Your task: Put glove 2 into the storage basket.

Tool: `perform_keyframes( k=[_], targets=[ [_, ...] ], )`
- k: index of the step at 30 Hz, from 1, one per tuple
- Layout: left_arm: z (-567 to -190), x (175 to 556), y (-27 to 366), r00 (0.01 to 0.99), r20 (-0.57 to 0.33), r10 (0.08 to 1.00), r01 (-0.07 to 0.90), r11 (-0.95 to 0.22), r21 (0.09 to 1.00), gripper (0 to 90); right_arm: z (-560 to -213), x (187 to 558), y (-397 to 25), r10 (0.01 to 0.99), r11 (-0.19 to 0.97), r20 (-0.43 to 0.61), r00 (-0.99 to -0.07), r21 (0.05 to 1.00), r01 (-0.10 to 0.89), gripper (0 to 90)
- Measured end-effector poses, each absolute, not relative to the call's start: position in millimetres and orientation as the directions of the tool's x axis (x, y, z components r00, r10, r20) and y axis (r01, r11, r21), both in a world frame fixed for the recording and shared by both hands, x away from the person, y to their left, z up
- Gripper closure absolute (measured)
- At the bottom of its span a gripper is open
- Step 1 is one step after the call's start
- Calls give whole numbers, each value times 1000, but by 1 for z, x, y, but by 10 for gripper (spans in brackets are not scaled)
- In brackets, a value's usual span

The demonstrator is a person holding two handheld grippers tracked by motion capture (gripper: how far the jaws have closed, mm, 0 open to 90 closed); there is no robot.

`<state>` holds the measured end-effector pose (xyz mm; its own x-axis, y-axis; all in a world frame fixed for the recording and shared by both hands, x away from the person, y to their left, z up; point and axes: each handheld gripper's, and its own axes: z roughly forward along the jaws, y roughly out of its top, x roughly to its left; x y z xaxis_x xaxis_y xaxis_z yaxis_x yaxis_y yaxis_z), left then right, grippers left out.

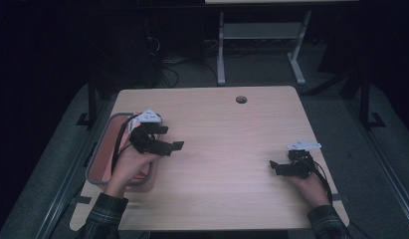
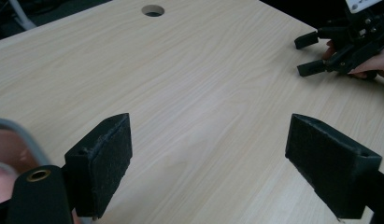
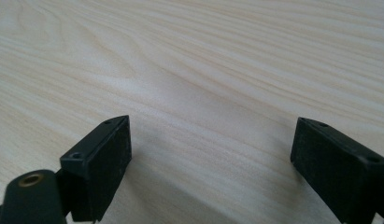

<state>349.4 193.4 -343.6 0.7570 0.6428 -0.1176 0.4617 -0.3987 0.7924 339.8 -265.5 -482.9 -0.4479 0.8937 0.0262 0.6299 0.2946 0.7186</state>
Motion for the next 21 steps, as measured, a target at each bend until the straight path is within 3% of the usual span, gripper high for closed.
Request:
perform_keyframes(
  k=[21],
  targets=[
    [-402,328,135,804,-120,582,446,-457,770,141,-483,340,-265,894,294,27,-447,718,631,118]
  ],
)
